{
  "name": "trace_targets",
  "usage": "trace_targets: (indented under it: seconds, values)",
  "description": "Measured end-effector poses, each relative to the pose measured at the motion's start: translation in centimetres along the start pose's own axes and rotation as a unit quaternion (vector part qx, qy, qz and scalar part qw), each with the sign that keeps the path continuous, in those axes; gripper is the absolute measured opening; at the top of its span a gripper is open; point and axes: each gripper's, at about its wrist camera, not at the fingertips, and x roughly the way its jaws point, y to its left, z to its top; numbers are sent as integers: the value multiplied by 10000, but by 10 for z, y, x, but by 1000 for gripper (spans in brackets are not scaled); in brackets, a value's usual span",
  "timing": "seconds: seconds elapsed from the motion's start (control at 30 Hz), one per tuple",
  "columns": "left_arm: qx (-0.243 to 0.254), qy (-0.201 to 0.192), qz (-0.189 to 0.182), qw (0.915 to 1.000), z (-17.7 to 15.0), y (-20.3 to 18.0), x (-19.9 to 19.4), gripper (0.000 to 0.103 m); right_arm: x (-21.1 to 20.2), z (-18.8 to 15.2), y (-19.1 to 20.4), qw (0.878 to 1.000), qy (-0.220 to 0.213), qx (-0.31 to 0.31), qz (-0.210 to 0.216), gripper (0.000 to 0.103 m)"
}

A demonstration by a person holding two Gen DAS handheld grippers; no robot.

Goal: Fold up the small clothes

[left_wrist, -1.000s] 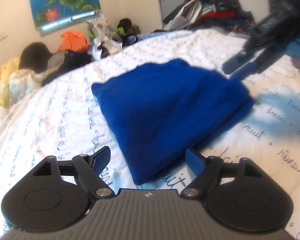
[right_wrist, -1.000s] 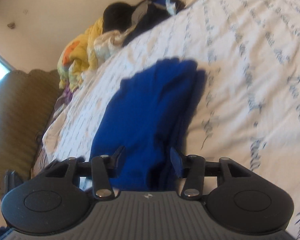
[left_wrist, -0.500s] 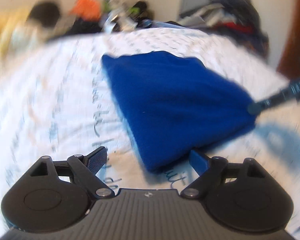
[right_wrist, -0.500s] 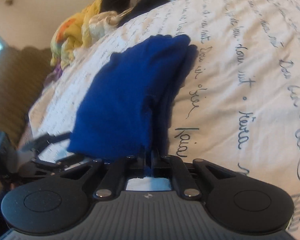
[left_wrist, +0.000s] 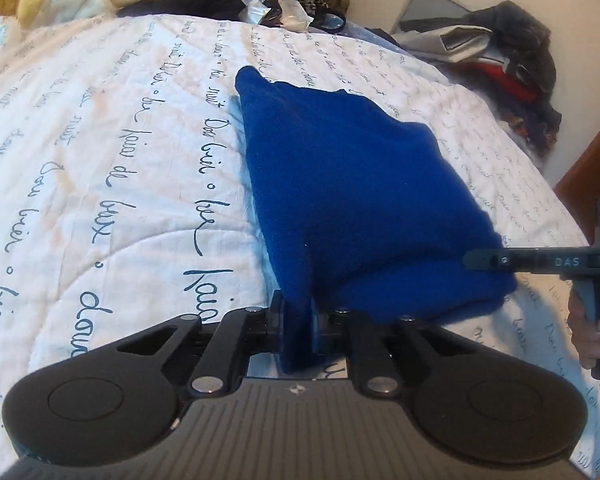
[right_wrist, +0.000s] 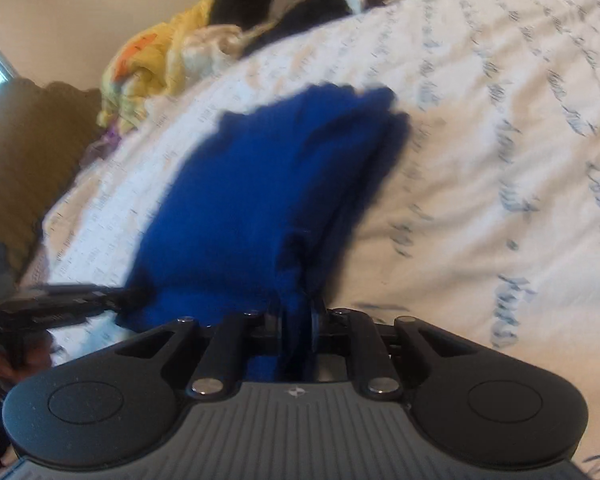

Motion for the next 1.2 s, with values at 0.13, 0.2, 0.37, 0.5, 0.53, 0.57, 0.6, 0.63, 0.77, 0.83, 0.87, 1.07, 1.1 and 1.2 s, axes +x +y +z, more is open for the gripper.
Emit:
trace_targets:
  seconds: [0.13,0.2,0.37,0.5,0.53,0.57,0.6,0.63,0.77,0.83,0.87,1.07,1.1,1.2]
  values:
    - [35,5,25,10000,3,-2,3,17,-5,14,-2,9998,66,190,49,21]
    - [11,-11,20,10000,3,-1,4,18,-17,35,6,9990,-384,164,-124,27]
    - [-10,-22,59,10000,3,-3,5,21,11,89,45,9926,-769,-819,-459,70]
    - [9,-77,46,10000,0,-2,4,22,85,104,28,9844,141,-1102,-1363,70]
    - [-1,-90,39,10000,0,-2,3,22,87,98,17,9837,-278,-1282,-1228,70]
    - [-3,-99,37,9999,-1,-2,3,22,89,98,11,9841,-360,-1288,-1168,70]
    - [5,-104,39,9999,-2,-2,2,22,92,102,8,9863,-316,-1127,-1160,70]
    - [17,-97,41,9999,-2,-2,1,23,95,105,10,9863,-210,-1056,-1249,70]
    - [-182,-383,-2,9991,4,5,-24,62,76,109,26,9797,-483,-1016,-1660,71]
    - [-356,-836,-128,9958,15,9,-42,83,57,105,35,9834,-904,-1014,-1202,71]
    - [-356,-1044,-162,9938,25,7,-45,84,53,105,41,9850,-994,-1028,-969,71]
    - [740,-926,-318,9924,74,-46,21,76,119,110,51,9915,-258,-1085,-670,71]
    - [816,-568,-231,9948,76,-50,44,73,134,110,45,9910,-66,-1087,-781,71]
    - [775,-542,-106,9955,73,-39,62,66,128,100,22,9893,-484,-1192,-692,67]
